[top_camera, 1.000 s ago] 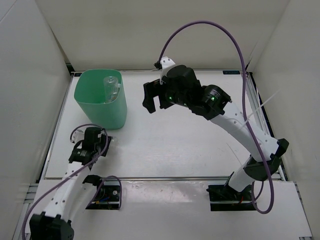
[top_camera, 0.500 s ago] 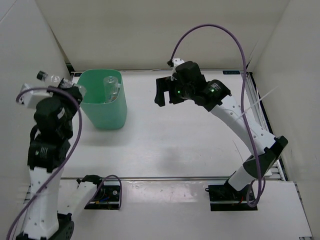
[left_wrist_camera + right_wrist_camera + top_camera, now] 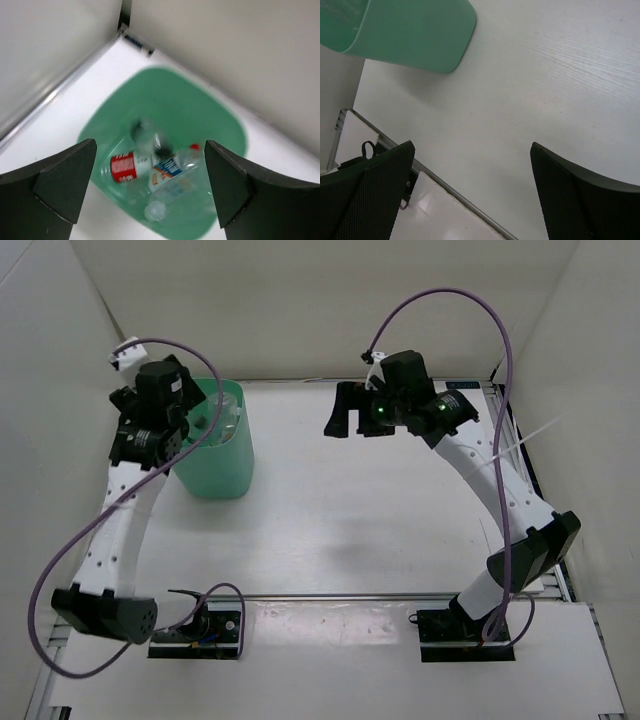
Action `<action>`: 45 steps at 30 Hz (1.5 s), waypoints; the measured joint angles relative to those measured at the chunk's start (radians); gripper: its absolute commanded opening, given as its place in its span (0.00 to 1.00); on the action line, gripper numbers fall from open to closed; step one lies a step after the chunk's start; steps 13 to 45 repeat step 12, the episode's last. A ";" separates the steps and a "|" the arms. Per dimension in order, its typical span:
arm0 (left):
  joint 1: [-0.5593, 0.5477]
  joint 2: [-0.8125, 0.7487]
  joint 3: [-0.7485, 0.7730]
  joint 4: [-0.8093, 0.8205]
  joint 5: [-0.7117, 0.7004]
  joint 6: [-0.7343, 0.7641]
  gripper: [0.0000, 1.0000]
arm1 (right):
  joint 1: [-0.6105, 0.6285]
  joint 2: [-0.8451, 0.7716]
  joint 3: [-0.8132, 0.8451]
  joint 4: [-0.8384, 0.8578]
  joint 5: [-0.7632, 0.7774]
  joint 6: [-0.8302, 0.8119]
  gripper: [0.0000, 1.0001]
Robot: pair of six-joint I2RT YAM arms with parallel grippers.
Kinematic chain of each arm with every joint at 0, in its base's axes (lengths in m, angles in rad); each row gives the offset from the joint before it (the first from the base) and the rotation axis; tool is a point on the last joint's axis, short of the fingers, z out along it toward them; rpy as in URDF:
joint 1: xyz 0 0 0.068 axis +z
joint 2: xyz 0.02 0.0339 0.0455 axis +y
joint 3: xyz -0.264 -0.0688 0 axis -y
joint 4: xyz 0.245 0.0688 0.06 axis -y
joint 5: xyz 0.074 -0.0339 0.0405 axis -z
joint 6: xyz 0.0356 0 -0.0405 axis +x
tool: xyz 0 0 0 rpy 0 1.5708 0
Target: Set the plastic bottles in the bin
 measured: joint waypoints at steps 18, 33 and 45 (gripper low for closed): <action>-0.002 -0.629 -0.358 0.046 -0.071 0.025 1.00 | -0.262 -0.037 -0.166 0.005 -0.232 0.116 1.00; -0.002 -0.629 -0.358 0.046 -0.071 0.025 1.00 | -0.262 -0.037 -0.166 0.005 -0.232 0.116 1.00; -0.002 -0.629 -0.358 0.046 -0.071 0.025 1.00 | -0.262 -0.037 -0.166 0.005 -0.232 0.116 1.00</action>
